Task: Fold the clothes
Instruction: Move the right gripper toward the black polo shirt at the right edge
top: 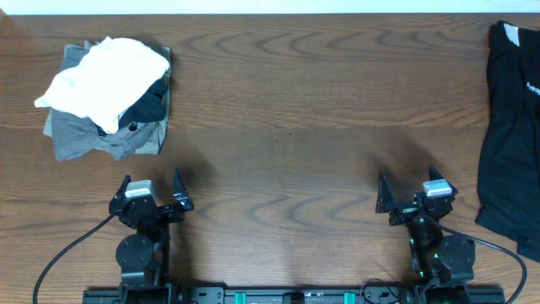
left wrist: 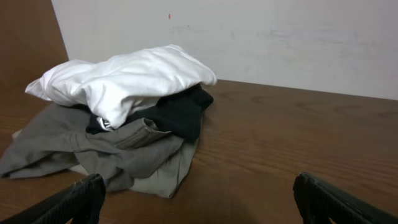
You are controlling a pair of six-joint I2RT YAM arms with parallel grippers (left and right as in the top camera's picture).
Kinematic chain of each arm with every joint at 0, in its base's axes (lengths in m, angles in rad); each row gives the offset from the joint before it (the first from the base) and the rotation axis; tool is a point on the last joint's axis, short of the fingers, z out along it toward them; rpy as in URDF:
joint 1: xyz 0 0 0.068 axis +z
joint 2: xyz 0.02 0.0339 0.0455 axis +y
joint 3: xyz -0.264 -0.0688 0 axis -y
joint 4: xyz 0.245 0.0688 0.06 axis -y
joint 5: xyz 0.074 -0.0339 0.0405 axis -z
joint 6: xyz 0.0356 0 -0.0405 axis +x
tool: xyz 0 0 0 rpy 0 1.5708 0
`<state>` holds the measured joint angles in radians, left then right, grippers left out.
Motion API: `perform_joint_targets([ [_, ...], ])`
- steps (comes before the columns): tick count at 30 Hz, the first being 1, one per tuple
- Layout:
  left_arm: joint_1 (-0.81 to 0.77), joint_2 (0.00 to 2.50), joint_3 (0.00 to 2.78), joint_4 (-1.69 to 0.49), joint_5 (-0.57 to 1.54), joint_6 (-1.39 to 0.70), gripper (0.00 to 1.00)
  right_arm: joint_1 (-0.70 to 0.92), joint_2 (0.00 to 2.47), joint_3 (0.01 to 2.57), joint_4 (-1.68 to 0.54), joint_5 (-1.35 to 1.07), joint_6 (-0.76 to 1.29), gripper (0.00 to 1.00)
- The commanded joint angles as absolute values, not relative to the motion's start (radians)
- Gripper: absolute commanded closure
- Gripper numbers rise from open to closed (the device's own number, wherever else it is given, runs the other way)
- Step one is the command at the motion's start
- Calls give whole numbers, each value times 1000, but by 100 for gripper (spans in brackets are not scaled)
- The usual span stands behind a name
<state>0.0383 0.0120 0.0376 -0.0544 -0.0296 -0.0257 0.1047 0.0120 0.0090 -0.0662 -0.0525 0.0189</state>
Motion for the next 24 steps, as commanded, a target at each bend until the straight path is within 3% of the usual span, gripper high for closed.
perform_joint_targets([
  [1,42,4,4,-69,-30,-21,2,93,7,6,-68,-56,33,1],
  [24,42,4,4,-68,47,-30,2,93,7,6,-58,-60,33,1],
])
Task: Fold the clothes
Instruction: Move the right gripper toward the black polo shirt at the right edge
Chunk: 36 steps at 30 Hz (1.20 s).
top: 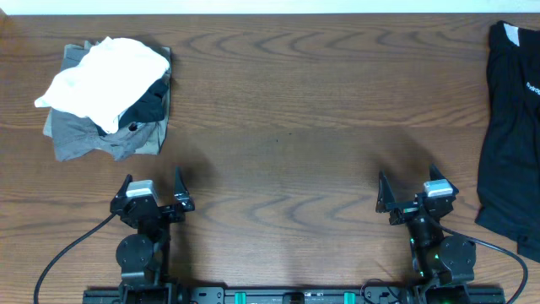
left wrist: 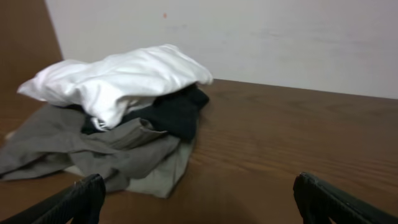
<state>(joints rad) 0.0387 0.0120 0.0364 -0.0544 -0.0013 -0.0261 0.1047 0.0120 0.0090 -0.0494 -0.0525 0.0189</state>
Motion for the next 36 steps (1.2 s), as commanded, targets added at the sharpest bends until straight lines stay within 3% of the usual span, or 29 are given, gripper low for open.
perform_joint_targets([
  [1,42,4,5,-67,61,-50,2,93,7,6,-70,-60,33,1],
  [10,42,4,9,-61,204,-115,2,93,7,6,-35,-110,251,1],
  [16,42,14,54,-62,270,-150,2,93,7,23,103,-162,262,1],
  [20,42,91,163,-84,284,-150,2,93,49,134,62,-145,232,1],
  [28,42,543,562,-271,284,-80,2,93,465,453,-80,-127,201,1],
  [36,42,1026,1053,-683,288,-80,2,90,1021,909,-429,-139,205,1],
])
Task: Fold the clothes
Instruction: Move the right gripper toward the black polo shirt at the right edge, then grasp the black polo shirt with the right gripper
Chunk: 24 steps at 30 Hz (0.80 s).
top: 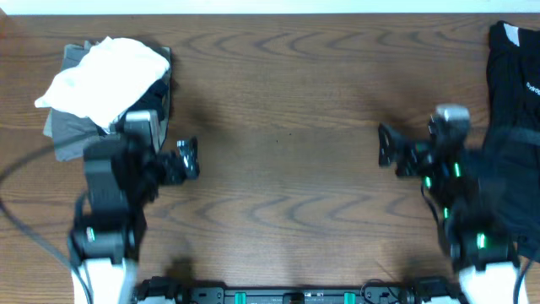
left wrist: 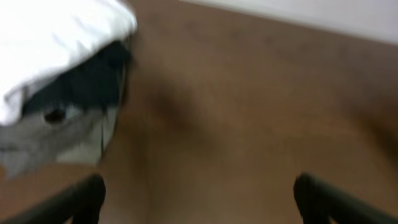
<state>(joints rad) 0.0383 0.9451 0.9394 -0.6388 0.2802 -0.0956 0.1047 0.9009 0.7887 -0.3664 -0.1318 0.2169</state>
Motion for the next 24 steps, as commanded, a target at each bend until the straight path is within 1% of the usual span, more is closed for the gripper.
perform_joint_targets([
  [1,42,1080,1113,-736,288,-80,2,90,1101,982,-495,-173,205,1],
  [4,42,1164,1192,-810,287,-80,2,90,1258,1107,-617,-252,223,1],
  [7,42,1199,1202,-802,336,-88,2,90,1361,1180,-659,-323,159,1],
  [10,42,1206,1202,-792,358,-88,2,78,1450,1264,-724,-250,174,1],
  [13,42,1206,1202,-781,358,-87,2,36,1540,1384,-803,-110,215,1],
  [16,42,1206,1202,-782,358,-87,2,-48,1631,1510,-864,25,257,1],
  [19,42,1206,1202,-789,358,-87,2,-162,1717,1601,-887,39,286,1],
  [23,42,1206,1202,-812,358,-87,2,-312,1814,1626,-892,76,348,15],
  [24,42,1206,1202,-818,358,-87,2,-345,1838,1626,-903,76,348,16],
])
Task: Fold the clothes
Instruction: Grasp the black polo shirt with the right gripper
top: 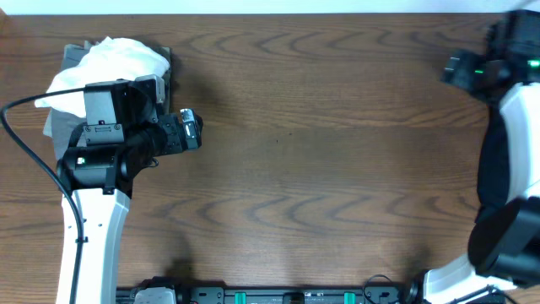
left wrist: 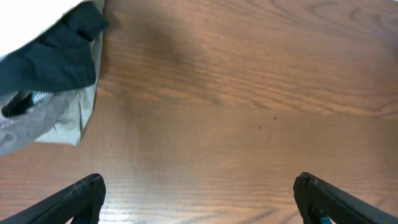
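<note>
A pile of clothes lies at the table's far left: a white garment (top: 126, 57) on top, a black one (left wrist: 56, 56) under it and a grey one (left wrist: 46, 127) at the bottom. My left gripper (top: 191, 131) hangs just right of the pile, open, with only bare wood between its fingers (left wrist: 81, 199). A black shirt (top: 491, 169) lies along the right edge, partly covered by my right arm. My right gripper (top: 454, 67) is high at the far right, near the shirt's top end; its jaws are too dark to read.
The brown wooden table (top: 321, 169) stretches between the pile and the shirt. A white wall strip runs along its far edge. The left arm's black cable (top: 25, 160) loops at the left edge.
My left gripper has moved a little farther out and now looks straight down beside the pile. My right arm has moved from the middle right to the far right corner over the black shirt.
Both arms first rested at the near edge with open grippers, the left wrist looking at the pile from afar. Then both were lifted and stood mid-table. Now the left is beside the pile and the right by the black shirt. The clothes have not moved.
</note>
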You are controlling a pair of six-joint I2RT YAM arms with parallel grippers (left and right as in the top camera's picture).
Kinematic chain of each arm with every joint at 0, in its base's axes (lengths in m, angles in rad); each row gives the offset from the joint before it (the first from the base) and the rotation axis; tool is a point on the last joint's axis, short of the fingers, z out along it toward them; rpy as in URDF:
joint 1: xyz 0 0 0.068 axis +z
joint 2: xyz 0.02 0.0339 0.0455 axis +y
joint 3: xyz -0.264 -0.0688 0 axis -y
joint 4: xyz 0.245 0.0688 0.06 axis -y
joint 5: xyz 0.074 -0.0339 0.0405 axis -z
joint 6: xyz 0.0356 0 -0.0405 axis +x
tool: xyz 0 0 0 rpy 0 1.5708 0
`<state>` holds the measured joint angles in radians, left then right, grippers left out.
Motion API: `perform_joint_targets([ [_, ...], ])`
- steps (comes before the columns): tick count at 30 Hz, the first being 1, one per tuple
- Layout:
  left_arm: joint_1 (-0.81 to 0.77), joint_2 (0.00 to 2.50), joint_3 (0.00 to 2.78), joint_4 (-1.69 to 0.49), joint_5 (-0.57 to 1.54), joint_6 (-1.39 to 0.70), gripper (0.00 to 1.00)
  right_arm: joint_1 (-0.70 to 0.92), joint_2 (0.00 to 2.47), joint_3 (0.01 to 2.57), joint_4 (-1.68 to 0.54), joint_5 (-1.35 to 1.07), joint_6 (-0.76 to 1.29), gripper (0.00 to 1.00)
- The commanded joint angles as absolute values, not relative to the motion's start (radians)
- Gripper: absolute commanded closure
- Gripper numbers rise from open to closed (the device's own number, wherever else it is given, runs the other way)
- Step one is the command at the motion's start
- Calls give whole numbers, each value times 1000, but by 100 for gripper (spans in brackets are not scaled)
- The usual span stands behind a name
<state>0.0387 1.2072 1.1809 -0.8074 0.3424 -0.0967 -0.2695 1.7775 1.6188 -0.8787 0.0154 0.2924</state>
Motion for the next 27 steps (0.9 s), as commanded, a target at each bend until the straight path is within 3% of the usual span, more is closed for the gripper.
perform_joint_targets([
  [1,42,1206,1202,-824,358,-87,2,-376,1864,1626,-913,76,348,17],
  [7,42,1206,1202,-825,358,-87,2,-493,2003,1626,-889,74,348,27],
  [19,42,1206,1202,-823,358,-87,2,-515,2201,1626,-844,133,348,33],
  [23,42,1206,1202,-822,358,-87,2,-515,2228,1625,-853,134,360,48],
  [24,42,1206,1202,-822,358,-87,2,-515,2228,1624,-856,134,364,55],
  [26,42,1206,1202,-822,358,-87,2,-515,2225,1624,-858,112,366,92],
  [27,42,1206,1202,-822,358,-87,2,-514,2223,1624,-857,86,362,99],
])
